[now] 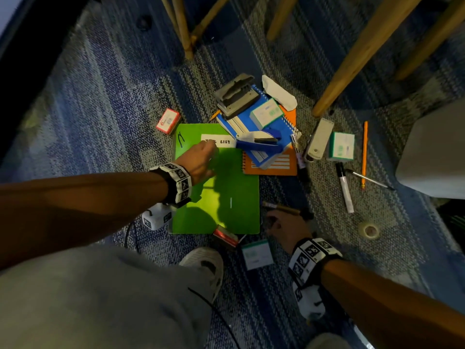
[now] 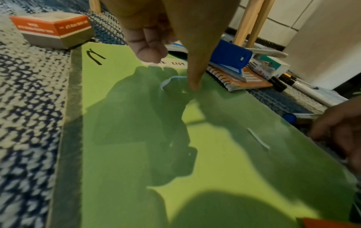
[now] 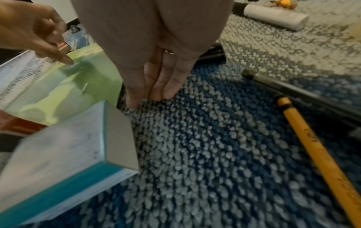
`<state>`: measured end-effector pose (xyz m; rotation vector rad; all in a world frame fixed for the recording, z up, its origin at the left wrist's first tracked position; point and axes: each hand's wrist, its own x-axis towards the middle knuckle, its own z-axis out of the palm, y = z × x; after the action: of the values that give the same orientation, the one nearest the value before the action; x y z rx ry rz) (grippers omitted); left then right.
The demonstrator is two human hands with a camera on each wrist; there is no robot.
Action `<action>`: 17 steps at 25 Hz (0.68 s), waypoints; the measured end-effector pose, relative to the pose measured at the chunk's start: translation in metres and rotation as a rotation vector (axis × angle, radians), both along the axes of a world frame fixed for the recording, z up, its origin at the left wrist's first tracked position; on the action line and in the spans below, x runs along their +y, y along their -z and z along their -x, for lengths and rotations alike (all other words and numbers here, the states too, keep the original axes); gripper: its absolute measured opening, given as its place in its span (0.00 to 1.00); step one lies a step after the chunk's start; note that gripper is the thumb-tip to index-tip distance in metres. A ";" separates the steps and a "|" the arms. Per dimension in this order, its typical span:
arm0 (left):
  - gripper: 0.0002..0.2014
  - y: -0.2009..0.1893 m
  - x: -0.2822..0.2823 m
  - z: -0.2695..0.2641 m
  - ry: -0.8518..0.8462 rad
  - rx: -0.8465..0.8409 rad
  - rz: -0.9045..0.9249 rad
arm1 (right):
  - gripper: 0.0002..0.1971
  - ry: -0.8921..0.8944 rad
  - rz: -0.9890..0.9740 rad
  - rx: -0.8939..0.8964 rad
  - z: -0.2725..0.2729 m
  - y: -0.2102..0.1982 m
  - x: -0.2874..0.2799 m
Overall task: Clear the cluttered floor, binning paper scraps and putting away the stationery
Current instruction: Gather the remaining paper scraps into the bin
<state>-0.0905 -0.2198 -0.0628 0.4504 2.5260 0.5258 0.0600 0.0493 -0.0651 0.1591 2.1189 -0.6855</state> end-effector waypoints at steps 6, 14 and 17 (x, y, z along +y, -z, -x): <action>0.11 0.004 0.003 0.014 0.236 -0.103 0.341 | 0.17 -0.189 0.012 0.053 0.006 0.014 -0.005; 0.12 0.024 0.012 -0.019 0.784 0.218 0.089 | 0.12 -0.293 -0.002 0.156 0.001 0.014 0.000; 0.00 0.030 0.033 -0.051 1.149 0.225 0.317 | 0.13 -0.373 0.083 0.162 -0.012 0.005 0.002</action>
<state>-0.0394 -0.1864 -0.0931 1.6978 2.0002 -0.3730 0.0716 0.0517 -0.0697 -0.3406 2.1861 -0.5749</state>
